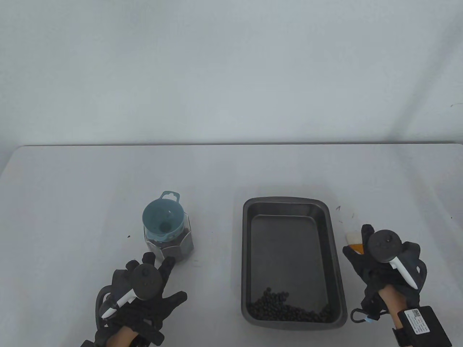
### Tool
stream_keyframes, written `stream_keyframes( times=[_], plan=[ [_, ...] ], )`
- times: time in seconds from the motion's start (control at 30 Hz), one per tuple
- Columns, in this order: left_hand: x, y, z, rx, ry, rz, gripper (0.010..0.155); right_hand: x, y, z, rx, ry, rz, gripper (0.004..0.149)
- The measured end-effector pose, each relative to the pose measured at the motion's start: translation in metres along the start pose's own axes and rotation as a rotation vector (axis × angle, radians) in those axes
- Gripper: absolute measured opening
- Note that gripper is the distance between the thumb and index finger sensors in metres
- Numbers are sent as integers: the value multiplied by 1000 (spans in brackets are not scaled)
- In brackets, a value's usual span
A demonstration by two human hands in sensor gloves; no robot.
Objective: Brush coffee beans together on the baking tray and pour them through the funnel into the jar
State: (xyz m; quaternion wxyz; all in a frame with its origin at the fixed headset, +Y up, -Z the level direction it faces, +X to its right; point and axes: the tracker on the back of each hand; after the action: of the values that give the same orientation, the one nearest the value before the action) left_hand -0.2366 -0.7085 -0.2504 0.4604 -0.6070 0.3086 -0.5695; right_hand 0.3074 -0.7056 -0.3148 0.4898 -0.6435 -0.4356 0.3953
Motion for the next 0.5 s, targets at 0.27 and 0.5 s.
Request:
stream_keyframes(
  times=[0.27, 0.5],
  plan=[
    [0, -1, -1, -2, -3, 12, 92, -38, 0, 30, 25, -193, 46, 92],
    [1, -1, -1, 1, 3, 9, 92, -53, 7, 28, -11, -161, 168, 90]
  ],
)
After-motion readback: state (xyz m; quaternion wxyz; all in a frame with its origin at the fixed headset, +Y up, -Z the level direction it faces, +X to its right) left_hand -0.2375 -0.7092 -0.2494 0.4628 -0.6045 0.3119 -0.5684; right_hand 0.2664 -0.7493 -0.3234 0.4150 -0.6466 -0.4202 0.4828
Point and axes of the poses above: the tracker on the back of each hand, its own z axis roughly to the thumb side, its own y axis roughly from the wrist to the fingertips, x = y × z, and after that the axes turned 1 degree about y, right-handed
